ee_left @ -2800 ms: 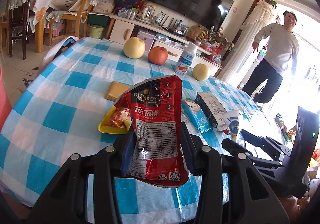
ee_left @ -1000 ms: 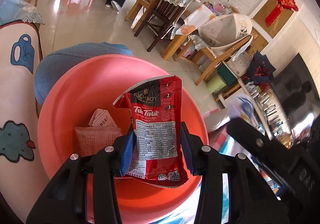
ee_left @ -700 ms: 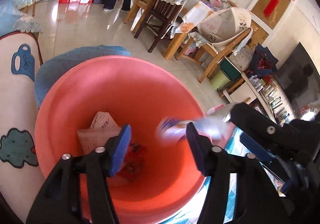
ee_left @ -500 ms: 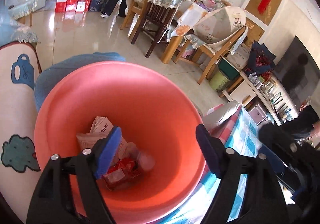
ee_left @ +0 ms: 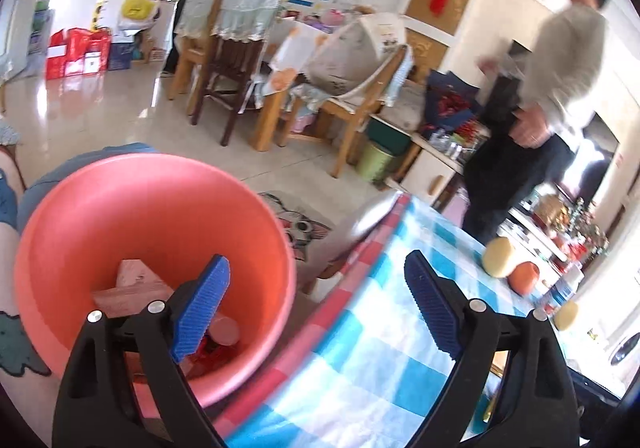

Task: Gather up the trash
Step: 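Return both tools from the pink bin to the table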

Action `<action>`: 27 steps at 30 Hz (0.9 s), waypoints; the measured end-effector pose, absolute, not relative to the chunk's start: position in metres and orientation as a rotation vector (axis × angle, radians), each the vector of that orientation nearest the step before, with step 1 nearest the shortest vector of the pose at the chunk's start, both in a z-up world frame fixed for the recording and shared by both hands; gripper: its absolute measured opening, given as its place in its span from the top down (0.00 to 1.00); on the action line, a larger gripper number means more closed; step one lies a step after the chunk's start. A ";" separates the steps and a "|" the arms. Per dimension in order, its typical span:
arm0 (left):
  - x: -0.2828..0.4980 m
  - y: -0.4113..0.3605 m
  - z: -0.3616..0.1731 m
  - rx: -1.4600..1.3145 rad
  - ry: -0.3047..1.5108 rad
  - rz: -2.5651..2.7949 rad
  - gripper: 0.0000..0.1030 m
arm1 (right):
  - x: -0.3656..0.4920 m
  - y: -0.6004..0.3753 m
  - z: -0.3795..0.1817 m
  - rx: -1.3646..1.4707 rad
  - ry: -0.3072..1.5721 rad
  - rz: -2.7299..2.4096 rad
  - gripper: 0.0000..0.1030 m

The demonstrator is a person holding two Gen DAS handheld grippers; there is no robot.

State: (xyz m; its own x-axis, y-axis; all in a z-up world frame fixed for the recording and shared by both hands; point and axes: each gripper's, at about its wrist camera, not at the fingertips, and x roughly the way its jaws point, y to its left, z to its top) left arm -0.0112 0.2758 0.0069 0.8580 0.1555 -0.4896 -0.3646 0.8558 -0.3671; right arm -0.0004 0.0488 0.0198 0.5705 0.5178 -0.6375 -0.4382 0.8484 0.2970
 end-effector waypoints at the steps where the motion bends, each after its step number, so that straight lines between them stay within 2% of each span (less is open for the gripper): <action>1: -0.011 0.270 0.008 -0.457 0.465 0.272 0.13 | -0.004 0.044 0.019 0.102 0.778 0.555 0.12; 12: -0.009 0.193 0.016 -0.314 0.535 0.102 0.13 | -0.040 -0.012 0.022 0.051 0.707 0.503 0.10; 27: -0.024 0.119 0.007 -0.165 0.596 -0.059 0.13 | -0.041 -0.132 0.038 0.199 0.625 0.348 0.09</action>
State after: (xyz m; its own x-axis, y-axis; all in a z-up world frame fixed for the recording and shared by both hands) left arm -0.0242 0.1195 0.0067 0.8264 -0.1029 -0.5536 0.0079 0.9852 -0.1714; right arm -0.0413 -0.1318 0.0378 0.7555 0.3763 -0.5363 -0.2576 0.9233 0.2848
